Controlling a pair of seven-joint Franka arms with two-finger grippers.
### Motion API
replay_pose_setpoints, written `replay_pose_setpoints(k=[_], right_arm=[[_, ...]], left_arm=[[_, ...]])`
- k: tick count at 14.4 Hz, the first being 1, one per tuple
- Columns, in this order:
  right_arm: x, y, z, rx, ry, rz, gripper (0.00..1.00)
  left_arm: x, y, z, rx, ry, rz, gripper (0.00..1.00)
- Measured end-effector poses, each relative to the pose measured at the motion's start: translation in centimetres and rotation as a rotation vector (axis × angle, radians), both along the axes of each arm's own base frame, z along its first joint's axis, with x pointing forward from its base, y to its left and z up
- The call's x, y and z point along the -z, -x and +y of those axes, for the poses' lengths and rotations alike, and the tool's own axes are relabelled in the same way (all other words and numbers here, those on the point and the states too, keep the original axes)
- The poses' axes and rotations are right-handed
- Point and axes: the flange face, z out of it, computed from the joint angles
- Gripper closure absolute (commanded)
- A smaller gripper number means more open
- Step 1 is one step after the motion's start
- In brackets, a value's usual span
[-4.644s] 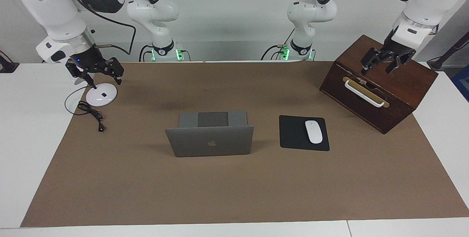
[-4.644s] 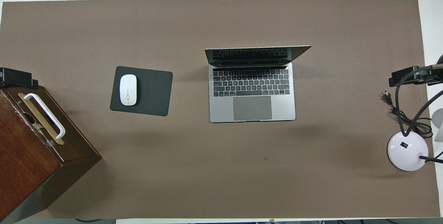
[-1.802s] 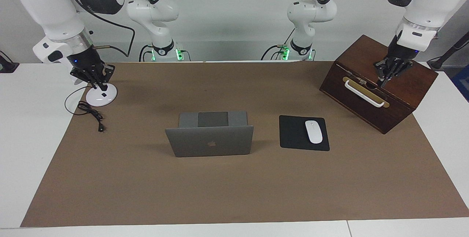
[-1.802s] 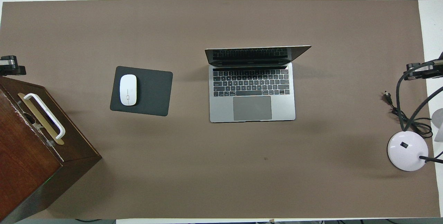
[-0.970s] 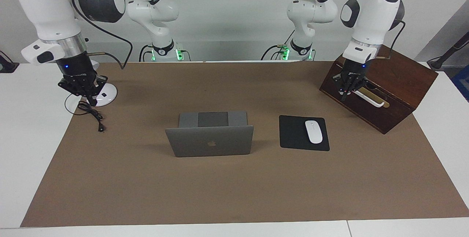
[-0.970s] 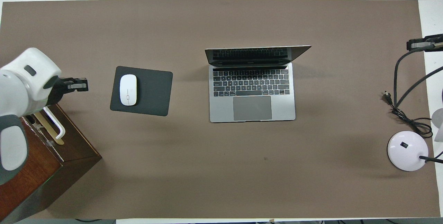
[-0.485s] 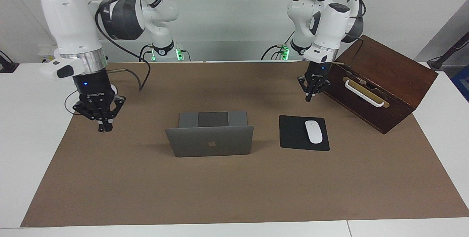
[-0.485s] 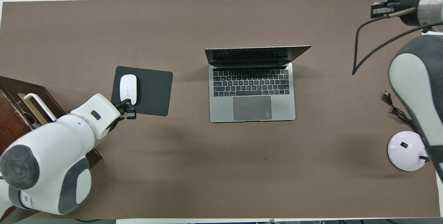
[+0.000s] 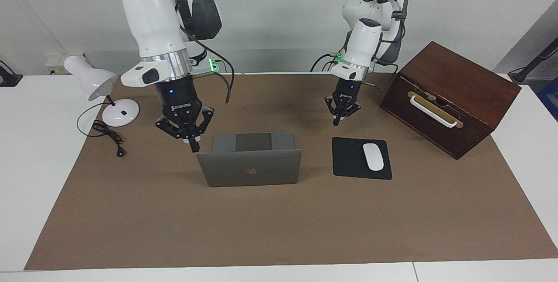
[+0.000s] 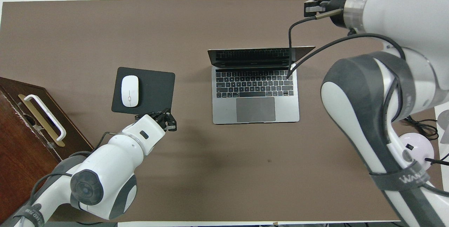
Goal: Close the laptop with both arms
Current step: 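Move the left gripper toward the laptop front while the right gripper reaches the lid, then hold the laptop base with the left gripper while the right gripper pushes the lid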
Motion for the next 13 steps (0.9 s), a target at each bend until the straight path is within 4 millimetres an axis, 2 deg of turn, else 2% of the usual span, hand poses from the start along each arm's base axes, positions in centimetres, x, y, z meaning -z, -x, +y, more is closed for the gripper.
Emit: replay_pose_setpoints(k=[3, 6, 9, 13], right_arm=[[0.8, 0.7, 3.5, -0.029, -0.010, 0.011, 1.00], [1.9, 0.9, 5.6, -0.018, 0.008, 0.022, 1.00], [2.7, 1.1, 6.6, 0.042, 0.050, 0.019, 1.00], [3.8, 0.8, 6.6, 0.060, 0.059, 0.043, 1.00]], left_arm=[[2.2, 0.6, -2.4, 0.045, 0.018, -0.045, 1.00], [3.7, 1.6, -4.5, 0.093, 0.031, -0.076, 1.00], [5.5, 2.3, -6.1, 0.126, 0.043, -0.105, 1.00], [7.2, 3.0, -9.1, 0.174, 0.046, -0.104, 1.00]])
